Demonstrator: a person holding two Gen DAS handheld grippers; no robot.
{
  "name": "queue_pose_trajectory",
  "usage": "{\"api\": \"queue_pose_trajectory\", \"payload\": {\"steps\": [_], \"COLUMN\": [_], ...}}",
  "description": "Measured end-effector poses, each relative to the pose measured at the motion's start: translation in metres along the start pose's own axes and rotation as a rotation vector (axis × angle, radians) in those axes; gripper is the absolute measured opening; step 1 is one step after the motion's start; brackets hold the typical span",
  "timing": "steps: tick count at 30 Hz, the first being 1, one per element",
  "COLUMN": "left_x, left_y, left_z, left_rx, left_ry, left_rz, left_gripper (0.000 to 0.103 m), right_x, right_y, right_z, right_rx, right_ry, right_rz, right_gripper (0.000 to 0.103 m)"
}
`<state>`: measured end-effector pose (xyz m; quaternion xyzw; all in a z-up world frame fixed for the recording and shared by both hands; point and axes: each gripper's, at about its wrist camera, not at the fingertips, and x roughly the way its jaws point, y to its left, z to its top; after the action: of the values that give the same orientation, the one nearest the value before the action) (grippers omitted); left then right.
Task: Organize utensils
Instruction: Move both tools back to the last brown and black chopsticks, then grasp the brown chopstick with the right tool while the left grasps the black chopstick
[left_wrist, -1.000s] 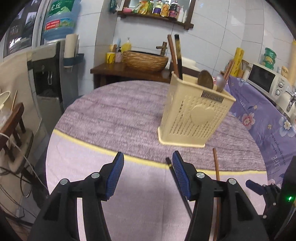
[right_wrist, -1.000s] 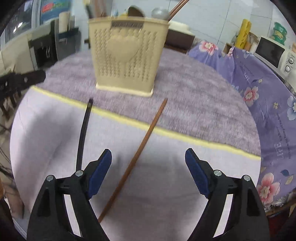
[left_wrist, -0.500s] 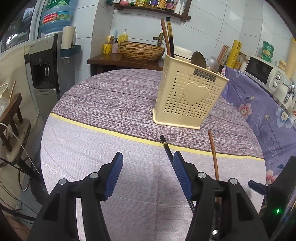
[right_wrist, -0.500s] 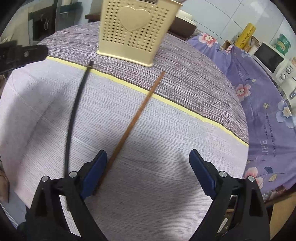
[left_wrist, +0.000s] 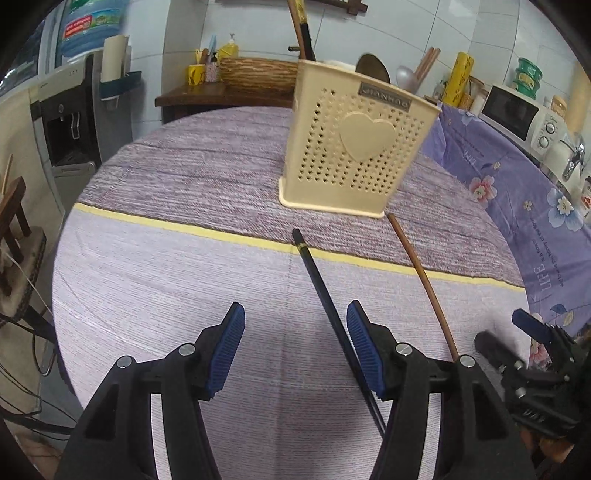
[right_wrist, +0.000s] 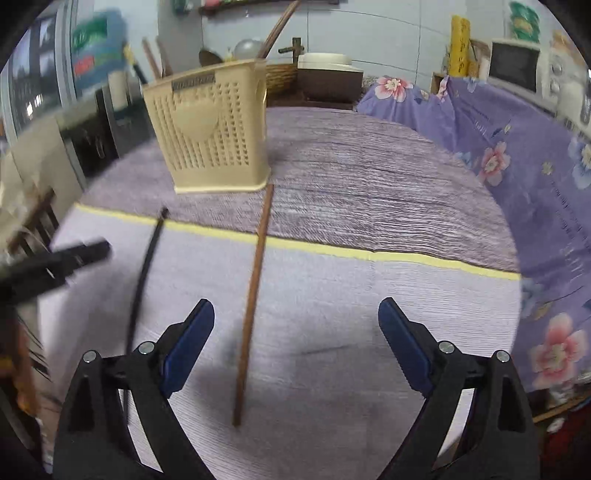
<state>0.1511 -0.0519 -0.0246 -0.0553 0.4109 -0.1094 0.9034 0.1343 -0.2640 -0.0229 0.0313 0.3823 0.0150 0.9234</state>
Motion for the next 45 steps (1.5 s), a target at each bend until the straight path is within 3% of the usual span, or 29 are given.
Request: {"api": "queue_pose_trajectory", "payload": {"steps": [5, 7, 10, 12, 25, 39, 45], "left_x": [0.021, 0.029, 0.038, 0.044, 0.057, 0.07, 0.071], "left_y": [-0.016, -0.019, -0.019, -0.02, -0.025, -0.028, -0.029], "left_z": [0.004, 0.007, 0.01, 0.012, 0.021, 0.034, 0.035], "left_rx": [0.02, 0.02, 0.002, 0.003, 0.008, 0.005, 0.012], "left_ry": [0.052, 0.059, 0.073, 0.085, 0.079, 0.096, 0.093], "left_rz": [-0.014, 0.001, 0.01, 0.013, 0.071, 0.047, 0.053], "left_gripper": [0.051, 0.045, 0.037, 0.034, 0.016, 0.01, 0.009], "right_x": [0.021, 0.03, 0.044, 0.054, 0.114, 0.128, 0.127], "right_y": [0.003, 0.007, 0.01, 0.012, 0.033, 0.039, 0.035], "right_z": [0.015, 0.024, 0.038, 0.048, 0.078, 0.091, 0.09], "right_rx": [-0.025, -0.037, -0.033, -0.033, -0.087, -0.098, -0.061], "right_ry": [0.029, 0.046, 0.075, 0.08, 0.154, 0.142, 0.142], "right_rz": [0.032, 0.056, 0.114, 0.107, 0.034, 0.008, 0.032], "right_gripper": [0.088, 0.08, 0.075, 0.073, 0.026, 0.009, 0.008]}}
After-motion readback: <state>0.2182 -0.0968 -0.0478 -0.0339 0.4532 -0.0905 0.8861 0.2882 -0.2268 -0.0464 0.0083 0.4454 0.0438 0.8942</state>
